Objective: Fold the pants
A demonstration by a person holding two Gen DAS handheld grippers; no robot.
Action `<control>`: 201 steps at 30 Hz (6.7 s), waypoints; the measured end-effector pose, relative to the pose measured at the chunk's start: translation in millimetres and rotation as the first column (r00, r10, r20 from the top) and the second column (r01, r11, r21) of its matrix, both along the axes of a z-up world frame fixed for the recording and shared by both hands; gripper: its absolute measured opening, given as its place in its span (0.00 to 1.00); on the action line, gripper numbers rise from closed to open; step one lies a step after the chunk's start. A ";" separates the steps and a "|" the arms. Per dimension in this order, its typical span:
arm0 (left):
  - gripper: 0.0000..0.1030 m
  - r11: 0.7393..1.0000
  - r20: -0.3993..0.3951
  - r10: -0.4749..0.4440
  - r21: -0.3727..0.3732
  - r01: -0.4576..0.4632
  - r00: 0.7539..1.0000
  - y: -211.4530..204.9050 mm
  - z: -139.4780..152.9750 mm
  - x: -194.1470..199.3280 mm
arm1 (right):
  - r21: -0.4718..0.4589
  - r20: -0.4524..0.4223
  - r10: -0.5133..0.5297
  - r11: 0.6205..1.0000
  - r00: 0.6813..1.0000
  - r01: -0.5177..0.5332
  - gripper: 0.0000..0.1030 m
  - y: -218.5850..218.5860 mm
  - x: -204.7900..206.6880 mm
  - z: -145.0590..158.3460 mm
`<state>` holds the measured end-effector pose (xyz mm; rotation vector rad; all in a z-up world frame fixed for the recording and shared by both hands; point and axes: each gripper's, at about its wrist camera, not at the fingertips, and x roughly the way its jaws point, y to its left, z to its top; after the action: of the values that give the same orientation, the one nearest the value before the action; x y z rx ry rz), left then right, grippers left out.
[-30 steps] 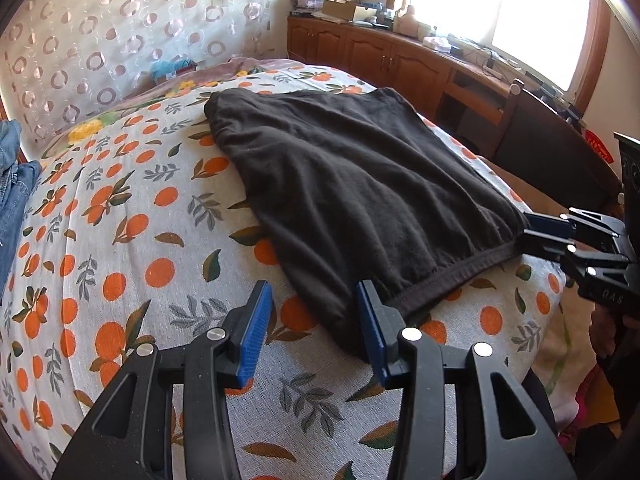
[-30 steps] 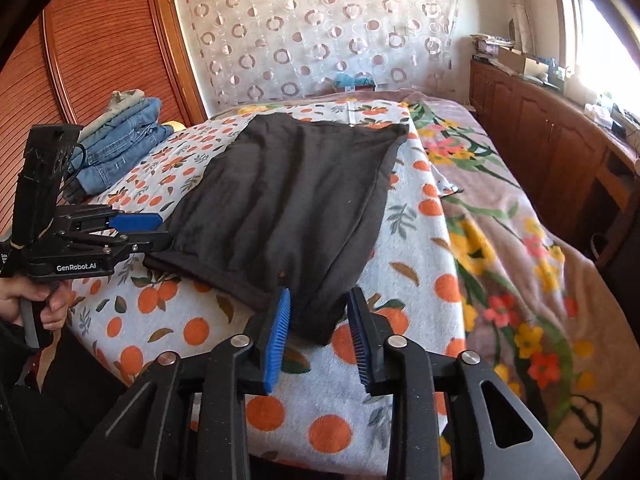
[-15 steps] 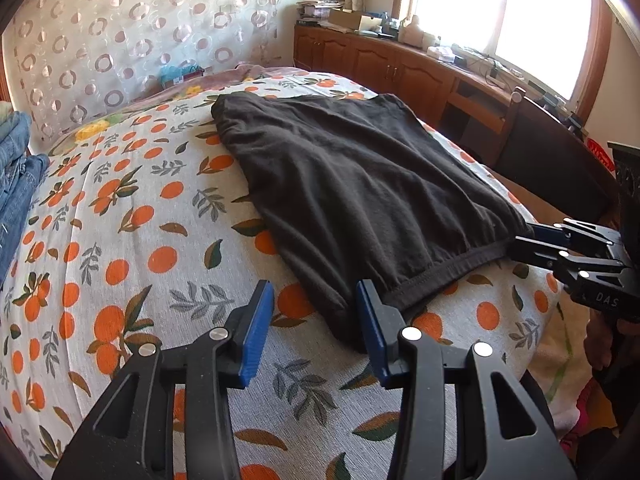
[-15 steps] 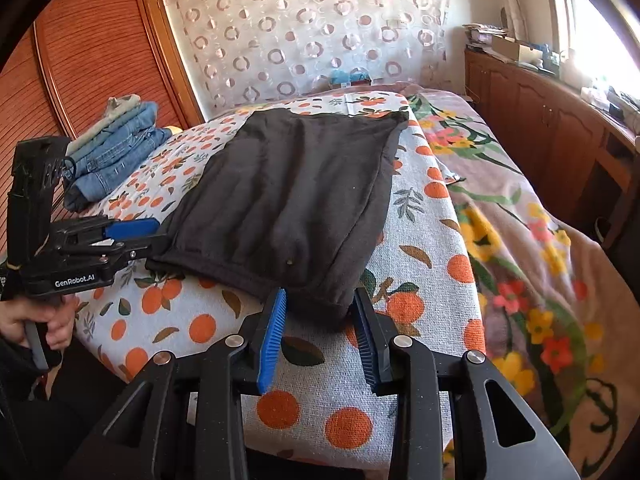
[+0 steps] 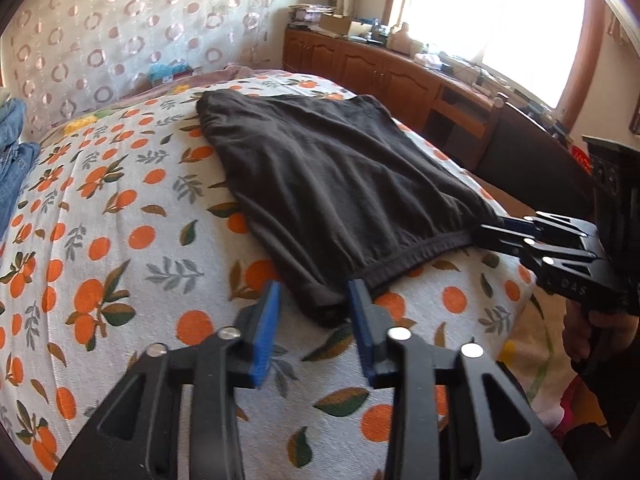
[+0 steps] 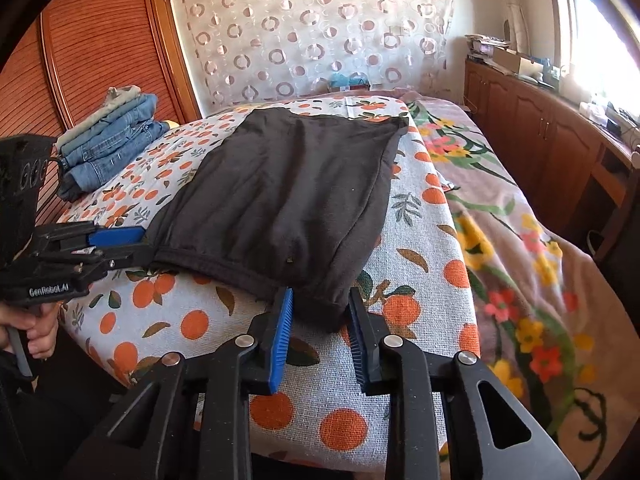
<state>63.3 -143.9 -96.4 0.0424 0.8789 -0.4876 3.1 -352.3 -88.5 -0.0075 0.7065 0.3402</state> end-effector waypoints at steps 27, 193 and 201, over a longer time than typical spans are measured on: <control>0.07 0.992 -0.019 -0.013 -0.128 0.010 1.000 26.5 38.6 -28.0 | 0.096 -0.010 0.070 0.993 0.998 -0.068 0.13 -5.5 -31.2 28.4; 0.12 0.998 -0.041 -0.052 -0.047 0.050 0.998 40.4 19.9 135.3 | -0.072 -0.052 -0.036 0.997 0.998 0.032 0.32 13.2 97.6 20.4; 0.22 0.999 0.021 -0.035 -0.037 0.036 0.999 38.4 39.8 127.5 | -0.062 -0.051 -0.034 0.998 0.998 0.031 0.32 9.1 95.6 23.2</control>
<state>190.8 -105.5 -56.6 0.0285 0.8496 -0.5356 98.8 -343.2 -65.3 -0.0452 0.7680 0.2884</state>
